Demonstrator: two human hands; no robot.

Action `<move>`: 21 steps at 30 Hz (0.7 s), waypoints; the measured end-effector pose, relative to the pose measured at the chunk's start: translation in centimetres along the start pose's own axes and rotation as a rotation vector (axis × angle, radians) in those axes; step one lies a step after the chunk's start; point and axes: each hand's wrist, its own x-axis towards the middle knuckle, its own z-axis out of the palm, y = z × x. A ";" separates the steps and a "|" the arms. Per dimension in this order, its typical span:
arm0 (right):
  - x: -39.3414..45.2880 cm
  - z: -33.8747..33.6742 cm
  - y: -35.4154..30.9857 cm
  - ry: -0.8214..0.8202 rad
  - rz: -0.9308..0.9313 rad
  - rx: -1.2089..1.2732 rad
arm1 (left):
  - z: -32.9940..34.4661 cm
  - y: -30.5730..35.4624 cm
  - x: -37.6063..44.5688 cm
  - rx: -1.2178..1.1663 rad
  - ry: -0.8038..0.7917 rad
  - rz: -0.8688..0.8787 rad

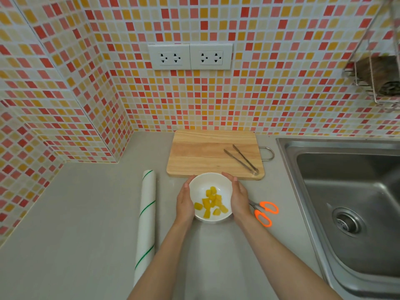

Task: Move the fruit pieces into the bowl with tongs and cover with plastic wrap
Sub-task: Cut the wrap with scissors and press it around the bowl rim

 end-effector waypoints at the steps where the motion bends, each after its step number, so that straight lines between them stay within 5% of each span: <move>1: 0.0 0.0 0.0 0.002 0.005 -0.007 | -0.1 0.1 -0.1 0.005 -0.007 0.003; 21: -0.1 -0.5 -2.1 0.034 0.196 -0.017 | -1.2 1.2 0.1 0.167 -0.160 -0.054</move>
